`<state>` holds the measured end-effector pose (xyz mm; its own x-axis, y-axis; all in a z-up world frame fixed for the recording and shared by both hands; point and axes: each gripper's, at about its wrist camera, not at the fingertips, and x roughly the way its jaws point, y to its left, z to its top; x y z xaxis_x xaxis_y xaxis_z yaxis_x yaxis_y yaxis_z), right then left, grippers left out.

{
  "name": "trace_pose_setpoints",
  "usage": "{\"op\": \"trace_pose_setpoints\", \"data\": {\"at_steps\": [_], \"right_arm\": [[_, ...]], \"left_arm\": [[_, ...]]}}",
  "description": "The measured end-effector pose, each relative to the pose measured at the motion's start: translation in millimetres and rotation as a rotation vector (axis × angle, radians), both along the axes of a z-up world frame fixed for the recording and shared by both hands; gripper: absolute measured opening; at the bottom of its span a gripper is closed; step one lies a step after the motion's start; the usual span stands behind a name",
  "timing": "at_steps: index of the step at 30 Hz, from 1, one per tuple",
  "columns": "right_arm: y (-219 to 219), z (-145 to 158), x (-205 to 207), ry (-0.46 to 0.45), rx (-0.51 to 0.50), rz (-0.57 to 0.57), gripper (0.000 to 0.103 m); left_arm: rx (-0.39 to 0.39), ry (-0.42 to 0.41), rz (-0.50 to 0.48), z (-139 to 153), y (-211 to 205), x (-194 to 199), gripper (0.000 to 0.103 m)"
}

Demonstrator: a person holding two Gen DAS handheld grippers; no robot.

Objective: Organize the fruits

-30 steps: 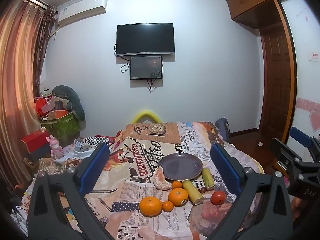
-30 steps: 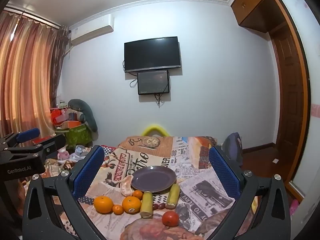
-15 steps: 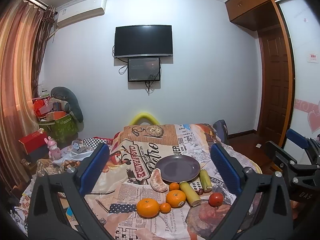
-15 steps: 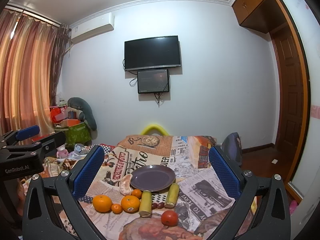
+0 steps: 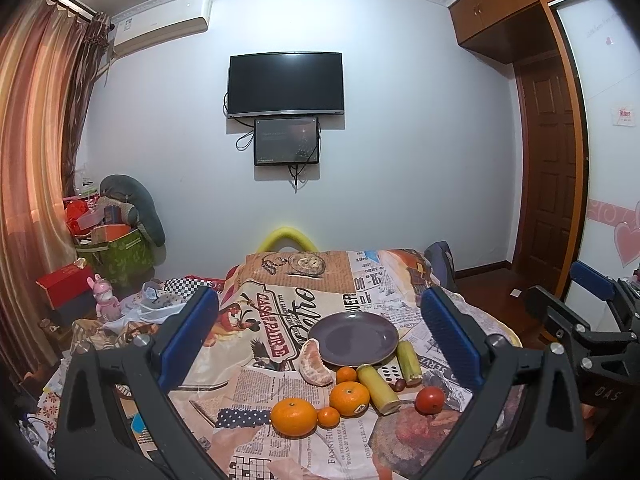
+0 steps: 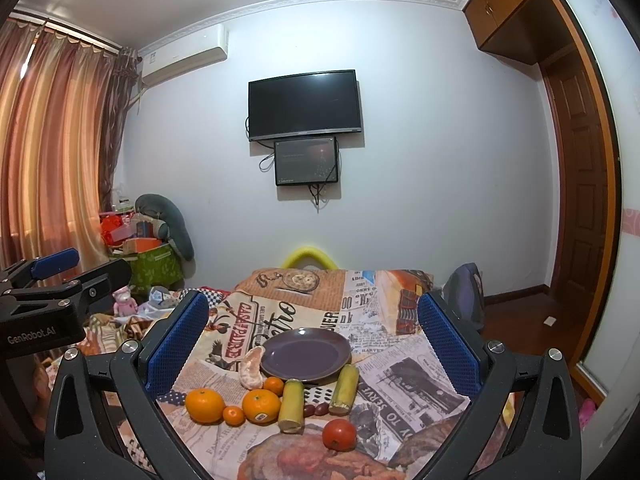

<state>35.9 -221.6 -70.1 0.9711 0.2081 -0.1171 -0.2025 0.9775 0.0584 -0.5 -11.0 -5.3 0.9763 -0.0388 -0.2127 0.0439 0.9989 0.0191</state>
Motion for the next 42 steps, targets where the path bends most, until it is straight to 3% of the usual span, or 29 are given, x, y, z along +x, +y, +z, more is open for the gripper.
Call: {"op": "trace_pose_setpoints", "data": {"at_steps": [42], "right_arm": [[-0.6,-0.6,-0.9,0.002,0.003,0.002,0.103]], "left_arm": [[0.002,0.004,0.004,-2.6,1.4,0.0,0.103]]}}
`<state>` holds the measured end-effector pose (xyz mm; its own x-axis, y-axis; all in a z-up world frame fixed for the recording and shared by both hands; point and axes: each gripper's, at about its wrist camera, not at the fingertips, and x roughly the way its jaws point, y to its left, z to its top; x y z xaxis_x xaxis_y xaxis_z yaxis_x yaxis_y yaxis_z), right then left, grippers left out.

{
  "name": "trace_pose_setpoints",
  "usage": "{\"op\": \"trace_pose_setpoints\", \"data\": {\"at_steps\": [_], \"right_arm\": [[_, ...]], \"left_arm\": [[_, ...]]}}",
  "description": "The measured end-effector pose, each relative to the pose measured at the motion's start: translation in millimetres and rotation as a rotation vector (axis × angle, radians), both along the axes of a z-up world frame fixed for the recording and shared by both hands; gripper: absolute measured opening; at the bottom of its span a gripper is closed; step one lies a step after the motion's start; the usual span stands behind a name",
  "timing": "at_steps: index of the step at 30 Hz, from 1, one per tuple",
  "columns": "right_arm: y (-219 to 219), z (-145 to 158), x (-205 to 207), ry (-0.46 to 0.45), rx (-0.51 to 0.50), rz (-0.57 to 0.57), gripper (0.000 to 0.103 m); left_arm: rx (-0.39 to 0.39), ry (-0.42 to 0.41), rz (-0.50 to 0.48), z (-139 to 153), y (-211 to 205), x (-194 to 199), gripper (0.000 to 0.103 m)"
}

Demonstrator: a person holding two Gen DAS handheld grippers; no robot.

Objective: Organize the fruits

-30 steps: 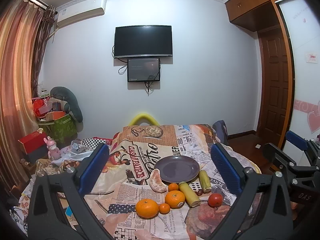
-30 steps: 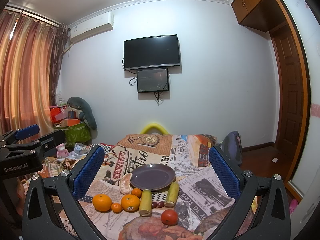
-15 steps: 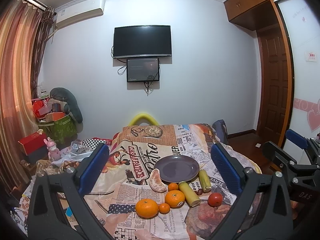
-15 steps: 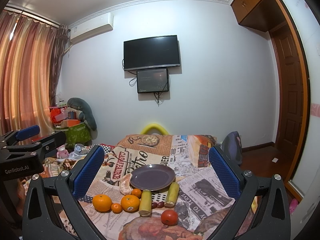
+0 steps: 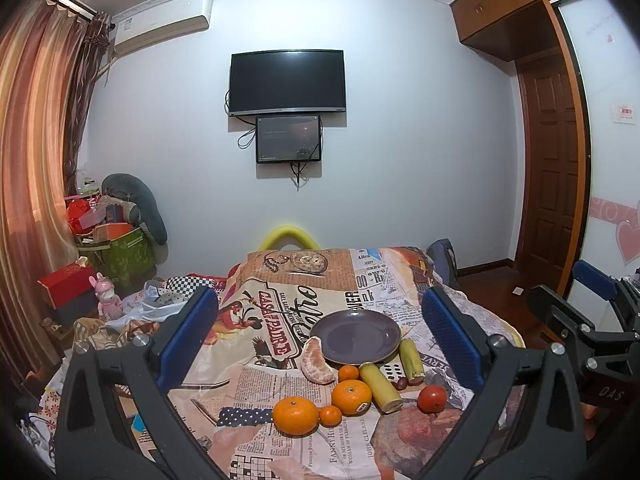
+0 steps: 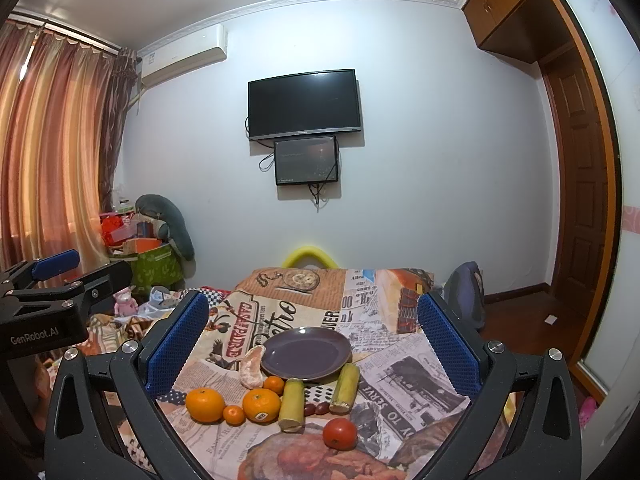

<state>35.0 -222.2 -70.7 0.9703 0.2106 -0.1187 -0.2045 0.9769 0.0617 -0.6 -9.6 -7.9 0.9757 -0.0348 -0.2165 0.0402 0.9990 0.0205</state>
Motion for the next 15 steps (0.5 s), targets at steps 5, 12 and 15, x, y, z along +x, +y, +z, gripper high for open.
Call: {"op": "trace_pose_setpoints", "data": {"at_steps": [5,12,15], "right_arm": [[0,0,0,0.002,0.001,-0.001,0.103],[0,-5,5,0.021,-0.005,0.005,0.103],[-2,-13,16,0.067,-0.008,0.014,0.103]], "left_arm": [[0.003,0.001,0.000,0,1,0,0.103],[-0.015,0.032,-0.008,-5,7,7,0.103],[-0.032,0.087,-0.019,-13,12,21,0.103]]}}
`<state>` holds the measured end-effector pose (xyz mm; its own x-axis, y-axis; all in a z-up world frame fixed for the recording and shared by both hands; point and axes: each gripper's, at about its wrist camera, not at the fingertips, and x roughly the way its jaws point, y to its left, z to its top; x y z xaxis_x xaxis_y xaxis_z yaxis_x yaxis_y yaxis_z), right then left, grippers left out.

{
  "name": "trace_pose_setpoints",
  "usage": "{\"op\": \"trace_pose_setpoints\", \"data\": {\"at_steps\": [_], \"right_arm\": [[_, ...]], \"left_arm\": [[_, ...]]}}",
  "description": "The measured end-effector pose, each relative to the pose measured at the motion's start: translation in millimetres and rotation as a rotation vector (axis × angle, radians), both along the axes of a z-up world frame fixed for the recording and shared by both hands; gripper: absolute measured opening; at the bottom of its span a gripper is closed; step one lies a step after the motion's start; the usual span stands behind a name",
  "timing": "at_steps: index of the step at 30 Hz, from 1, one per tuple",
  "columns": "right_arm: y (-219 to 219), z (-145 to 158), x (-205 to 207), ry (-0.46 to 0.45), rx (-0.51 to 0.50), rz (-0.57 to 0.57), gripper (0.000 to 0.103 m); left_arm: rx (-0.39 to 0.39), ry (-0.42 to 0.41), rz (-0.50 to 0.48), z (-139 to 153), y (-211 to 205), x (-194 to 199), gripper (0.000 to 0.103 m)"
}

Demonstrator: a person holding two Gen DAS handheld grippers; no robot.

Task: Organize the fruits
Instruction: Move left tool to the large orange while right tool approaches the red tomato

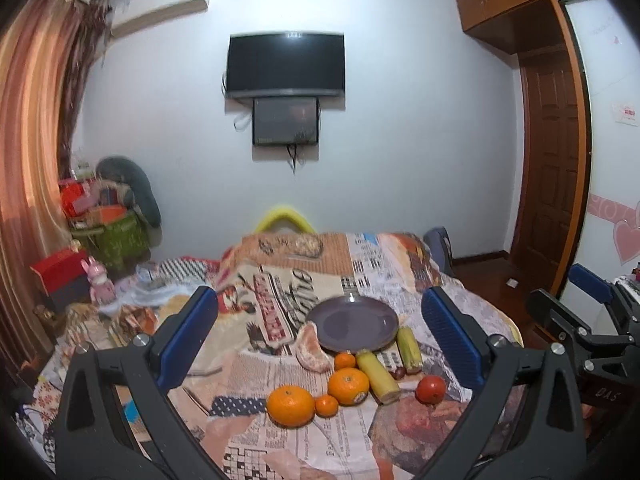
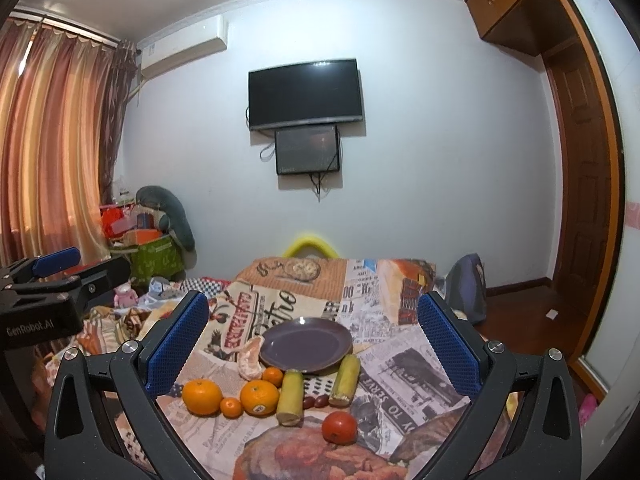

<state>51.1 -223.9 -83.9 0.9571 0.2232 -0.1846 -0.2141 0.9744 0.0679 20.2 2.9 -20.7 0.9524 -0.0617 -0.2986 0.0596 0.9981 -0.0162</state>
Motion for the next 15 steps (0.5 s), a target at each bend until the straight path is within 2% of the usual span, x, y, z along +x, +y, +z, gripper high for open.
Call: {"op": "trace_pose_setpoints", "data": {"at_steps": [7,9,11,15], "right_arm": [[-16,-33,36,0.165,0.022,-0.007,0.102],[-20,-41,43,0.208,0.016,-0.022,0.097],[-23,-51,51,0.253,0.004,-0.035,0.090],[-27,-70,63,0.340,-0.016,-0.039,0.080]], "left_arm": [[-0.063,0.204,0.023,-40,26,49,0.102],[-0.047,0.256,0.052,-53,32,62,0.090],[-0.027,0.310,0.068,-67,34,75,0.084],[-0.021,0.404,0.053,-95,39,96,0.076]]}}
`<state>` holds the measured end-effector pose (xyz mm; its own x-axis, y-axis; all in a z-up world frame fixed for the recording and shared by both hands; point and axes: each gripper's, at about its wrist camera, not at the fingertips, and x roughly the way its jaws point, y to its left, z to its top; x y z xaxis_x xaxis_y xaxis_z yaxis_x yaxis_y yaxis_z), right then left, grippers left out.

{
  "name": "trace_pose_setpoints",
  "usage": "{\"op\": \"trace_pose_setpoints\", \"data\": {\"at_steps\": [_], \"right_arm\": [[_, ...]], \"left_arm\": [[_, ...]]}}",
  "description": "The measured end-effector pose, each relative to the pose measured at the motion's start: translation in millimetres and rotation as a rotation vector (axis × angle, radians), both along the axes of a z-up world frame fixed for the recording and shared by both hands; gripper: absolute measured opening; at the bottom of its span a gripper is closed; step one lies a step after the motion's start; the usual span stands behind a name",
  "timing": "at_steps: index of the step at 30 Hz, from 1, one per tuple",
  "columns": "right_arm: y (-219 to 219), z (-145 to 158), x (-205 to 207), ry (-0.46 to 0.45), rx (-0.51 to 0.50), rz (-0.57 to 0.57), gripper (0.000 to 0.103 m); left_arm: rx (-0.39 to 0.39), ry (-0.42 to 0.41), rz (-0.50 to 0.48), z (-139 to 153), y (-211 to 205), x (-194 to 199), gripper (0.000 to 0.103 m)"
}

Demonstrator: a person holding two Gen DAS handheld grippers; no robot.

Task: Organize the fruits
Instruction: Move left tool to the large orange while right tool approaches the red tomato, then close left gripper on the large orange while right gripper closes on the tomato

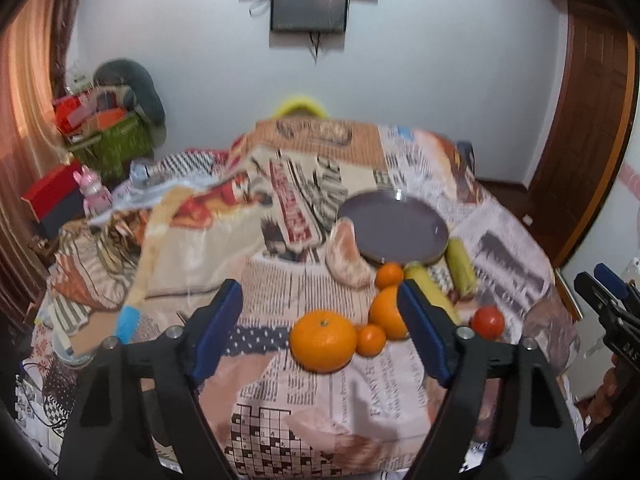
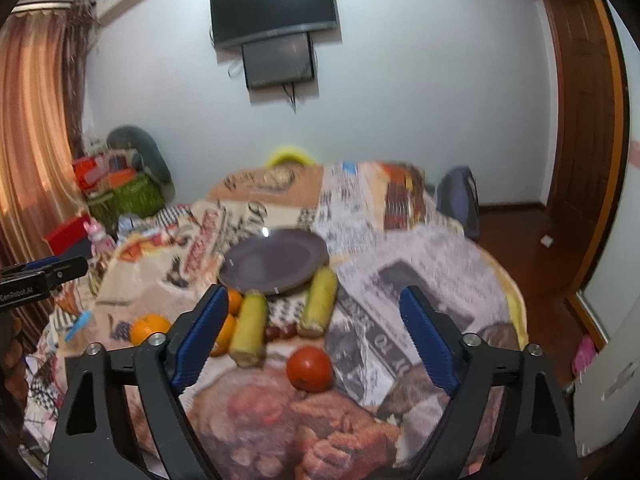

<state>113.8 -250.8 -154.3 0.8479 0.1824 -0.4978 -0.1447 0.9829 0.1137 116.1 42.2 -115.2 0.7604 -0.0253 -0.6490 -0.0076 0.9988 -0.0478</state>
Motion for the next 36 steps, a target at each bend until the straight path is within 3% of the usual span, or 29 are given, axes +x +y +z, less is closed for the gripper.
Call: {"op": "trace_pose_setpoints", "data": {"at_steps": [5,8,16,23,36], "right_arm": [[7,-19,5,0.062,-0.068,0.020,0.066],[9,-29,9,0.091,-0.063,0.062,0.066],[11,-56,33,0.232,0.014,0.122,0.070],[14,-73,44,0.293,0.018,0.129,0.073],[17,-94,66,0.369,0.023,0.134,0.075]], "left_arm": [[0.028,0.074,0.030,-26,3,14,0.072],[0.020,0.118,0.025,-40,6,21,0.067],[-0.003,0.231,-0.032,-76,0,42,0.067],[-0.037,0.299,-0.034,-98,3,61,0.068],[-0.066,0.340,-0.057,-116,1,79,0.071]]}}
